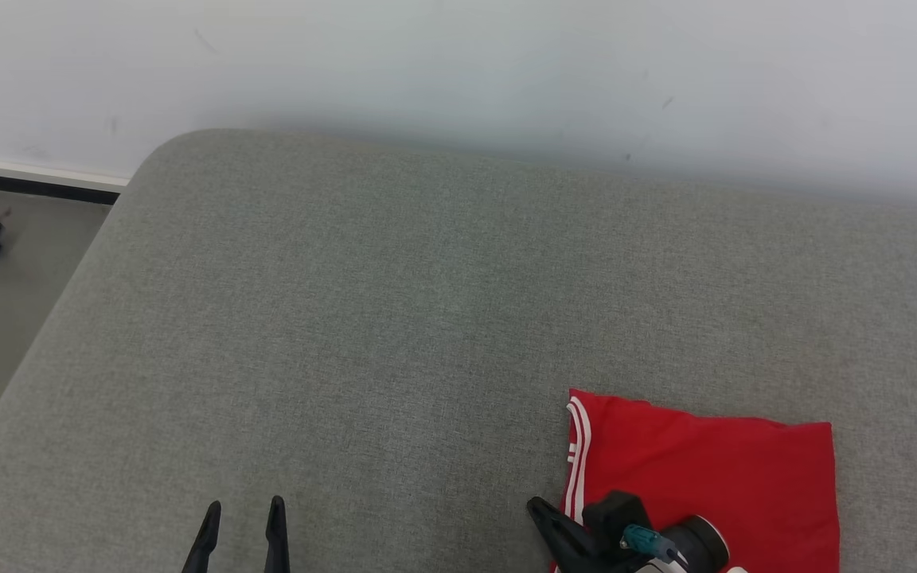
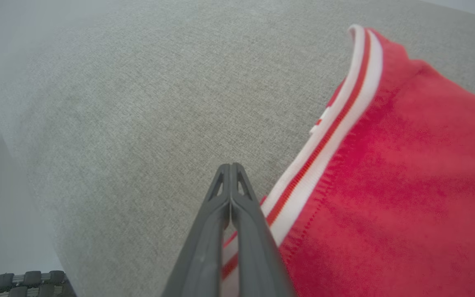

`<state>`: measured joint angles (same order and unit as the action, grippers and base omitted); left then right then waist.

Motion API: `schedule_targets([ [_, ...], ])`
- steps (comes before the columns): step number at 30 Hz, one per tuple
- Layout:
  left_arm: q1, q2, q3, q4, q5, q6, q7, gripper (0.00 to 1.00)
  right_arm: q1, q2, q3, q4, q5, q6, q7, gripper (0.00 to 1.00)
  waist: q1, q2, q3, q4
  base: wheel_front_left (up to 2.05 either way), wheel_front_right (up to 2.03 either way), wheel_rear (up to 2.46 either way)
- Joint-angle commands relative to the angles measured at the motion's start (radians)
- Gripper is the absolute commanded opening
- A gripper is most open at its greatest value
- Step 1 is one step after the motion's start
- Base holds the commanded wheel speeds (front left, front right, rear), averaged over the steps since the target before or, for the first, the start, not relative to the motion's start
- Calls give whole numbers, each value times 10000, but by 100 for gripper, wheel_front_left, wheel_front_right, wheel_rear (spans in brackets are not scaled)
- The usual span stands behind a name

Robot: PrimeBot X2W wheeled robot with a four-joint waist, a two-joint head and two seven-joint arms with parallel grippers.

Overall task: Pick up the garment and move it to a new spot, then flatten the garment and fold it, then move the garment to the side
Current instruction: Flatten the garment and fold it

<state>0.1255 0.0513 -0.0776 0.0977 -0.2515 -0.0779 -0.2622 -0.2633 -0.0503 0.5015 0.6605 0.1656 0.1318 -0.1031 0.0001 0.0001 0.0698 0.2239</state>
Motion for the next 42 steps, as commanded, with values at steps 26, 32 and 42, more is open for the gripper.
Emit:
schedule_targets([
  [26, 558, -18, 739, -250, 119, 105, -31, 100, 2220, -6, -3272, -4686, -454, -30, -1152, 100, -1, -1, -1048, -1789, 0, 0, 0],
  [32, 612, -15, 925, -210, 106, 75, -32, 100, 3006, -85, -4333, -5181, -872, -30, -1144, 100, -1, -1, -1188, -2249, 0, 0, 0],
  [42, 541, -15, 1178, 94, 287, -90, -31, 100, 3288, -687, -4800, -4713, -487, -30, -1176, 100, -1, -1, -1439, -2510, 0, 0, 0],
])
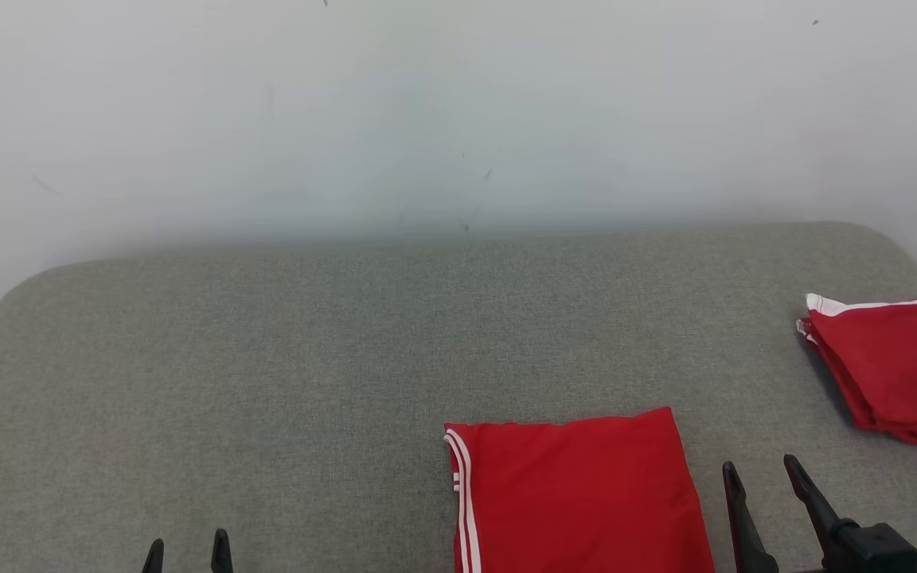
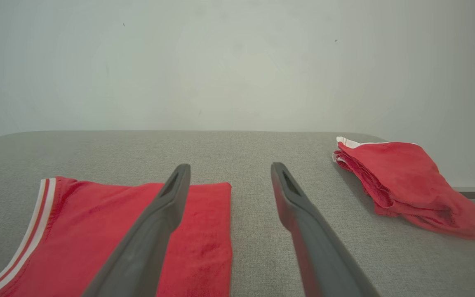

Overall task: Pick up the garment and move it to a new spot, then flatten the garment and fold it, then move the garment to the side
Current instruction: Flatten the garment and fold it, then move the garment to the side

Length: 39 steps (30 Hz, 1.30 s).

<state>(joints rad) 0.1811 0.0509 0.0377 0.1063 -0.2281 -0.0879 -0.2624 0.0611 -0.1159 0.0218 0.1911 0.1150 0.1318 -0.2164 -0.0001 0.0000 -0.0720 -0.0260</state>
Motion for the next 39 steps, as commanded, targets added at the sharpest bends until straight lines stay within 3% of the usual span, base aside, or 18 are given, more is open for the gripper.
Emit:
schedule_targets([
  [1, -24, -9, 44, 60, 101, -16, -29, 100, 39, -84, 1, 76, 61, -30, -57, 100, 1, 0, -40, -6, 0, 0, 0],
  [11, -19, -11, 223, 444, 505, -150, -30, 100, -90, -179, -138, 823, 110, -30, -142, 100, 1, 0, -99, 107, 0, 0, 0],
  [26, -82, -11, 300, 450, 432, -210, -29, 100, -197, -75, -324, 823, -199, -30, 139, 100, 1, 0, 44, 100, 0, 0, 0],
  [30, -43, -11, 232, 418, 367, -129, -29, 100, -224, 91, -543, 840, -22, -30, 1301, 100, 1, 0, 79, 85, 0, 0, 0],
  [39, -154, -10, 63, 425, 290, -78, -29, 100, -426, -146, -218, -123, 476, -30, 5804, 100, 1, 0, 199, 209, 0, 0, 0],
])
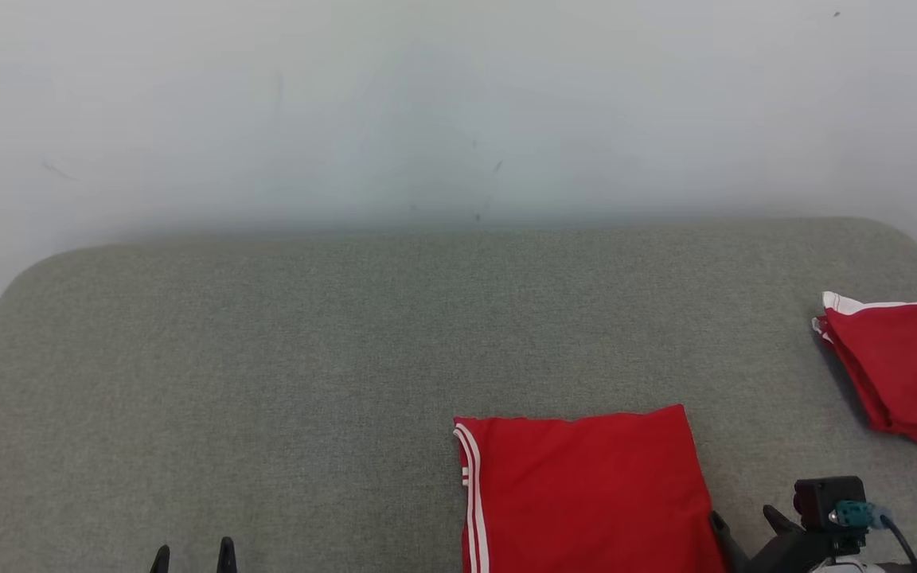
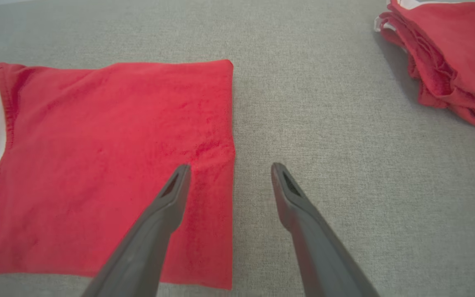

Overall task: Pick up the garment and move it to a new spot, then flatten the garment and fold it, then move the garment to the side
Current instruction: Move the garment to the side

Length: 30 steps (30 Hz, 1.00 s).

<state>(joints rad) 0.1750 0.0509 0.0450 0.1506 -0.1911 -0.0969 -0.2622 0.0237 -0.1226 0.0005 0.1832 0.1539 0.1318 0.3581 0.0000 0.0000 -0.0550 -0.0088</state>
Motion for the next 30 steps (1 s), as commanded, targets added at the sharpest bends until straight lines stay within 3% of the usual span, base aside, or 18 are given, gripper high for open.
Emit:
schedule_targets([
  [1, -110, -10, -29, -24, -77, 23, -32, 100, -97, -112, -33, -147, 167, -30, 497, 100, 0, 0, 56, 71, 0, 0, 0],
  [8, -282, -10, -133, 60, -116, -34, -32, 100, -394, -495, -201, -483, 658, -30, 2956, 100, 0, 0, 285, 402, 0, 0, 0],
  [12, -341, -10, -202, 27, -146, -6, -32, 100, -655, -632, -321, -431, 785, -30, 3773, 100, 0, 0, 429, 570, 0, 0, 0],
  [30, -929, -10, -473, -169, -88, -53, -31, 100, -1627, -381, -617, 1021, 873, -30, 3885, 100, 0, 0, 1373, 1122, 0, 0, 0],
])
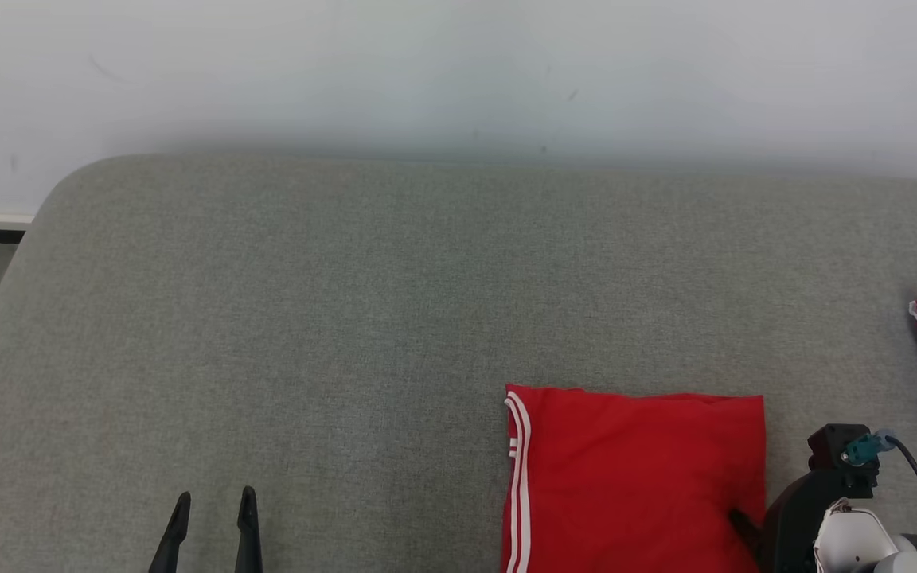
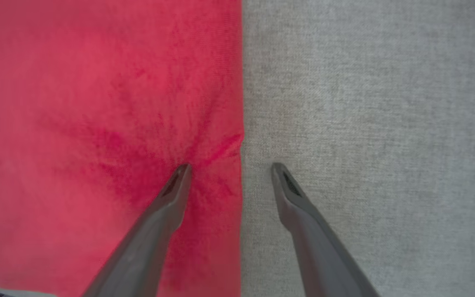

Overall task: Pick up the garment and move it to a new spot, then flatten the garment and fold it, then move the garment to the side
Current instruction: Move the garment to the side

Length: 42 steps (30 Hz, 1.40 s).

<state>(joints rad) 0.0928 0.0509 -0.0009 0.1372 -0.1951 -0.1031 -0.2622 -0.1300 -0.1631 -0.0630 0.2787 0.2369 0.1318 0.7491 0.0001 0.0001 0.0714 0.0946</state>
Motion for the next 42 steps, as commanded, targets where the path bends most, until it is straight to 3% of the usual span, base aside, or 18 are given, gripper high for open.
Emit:
schedule_targets([
  [1, -144, -11, -47, -52, -49, 9, -32, 100, -109, 28, 58, 180, 73, -30, -57, 100, -1, -1, 134, 107, 0, 0, 0],
  [14, -115, -11, -57, -39, -232, -15, -31, 100, -177, 17, 549, 1079, 180, -7, -262, 100, -1, -1, 162, 159, 0, 0, 0],
  [15, -108, -11, -53, -32, -243, -18, -31, 100, -208, -2, 598, 1123, 196, -7, -259, 95, -1, -1, 161, 152, 0, 0, 0],
  [16, -106, -11, -47, -27, -240, -17, -31, 100, -245, -24, 634, 1165, 199, -7, -258, 78, -1, -1, 160, 148, 0, 0, 0],
  [17, -109, -10, -46, -26, -243, -18, -31, 100, -277, -48, 666, 1195, 192, -7, -253, 44, -1, -1, 159, 148, 0, 0, 0],
  [20, -118, -11, -34, -10, -224, -34, -31, 100, -396, -150, 739, 1256, 164, -8, -246, 0, -1, -1, 169, 154, 0, 0, 0],
  [31, -112, -10, -8, -93, -249, 102, -32, 100, -1144, -757, 944, 962, 119, -33, -246, 0, -1, -1, 194, 113, 0, 0, 0],
  [42, -198, -11, 51, -278, -458, 301, -31, 100, -3062, -2140, 1974, -31, 172, -31, 844, 0, -1, -1, 312, -395, 0, 0, 0],
])
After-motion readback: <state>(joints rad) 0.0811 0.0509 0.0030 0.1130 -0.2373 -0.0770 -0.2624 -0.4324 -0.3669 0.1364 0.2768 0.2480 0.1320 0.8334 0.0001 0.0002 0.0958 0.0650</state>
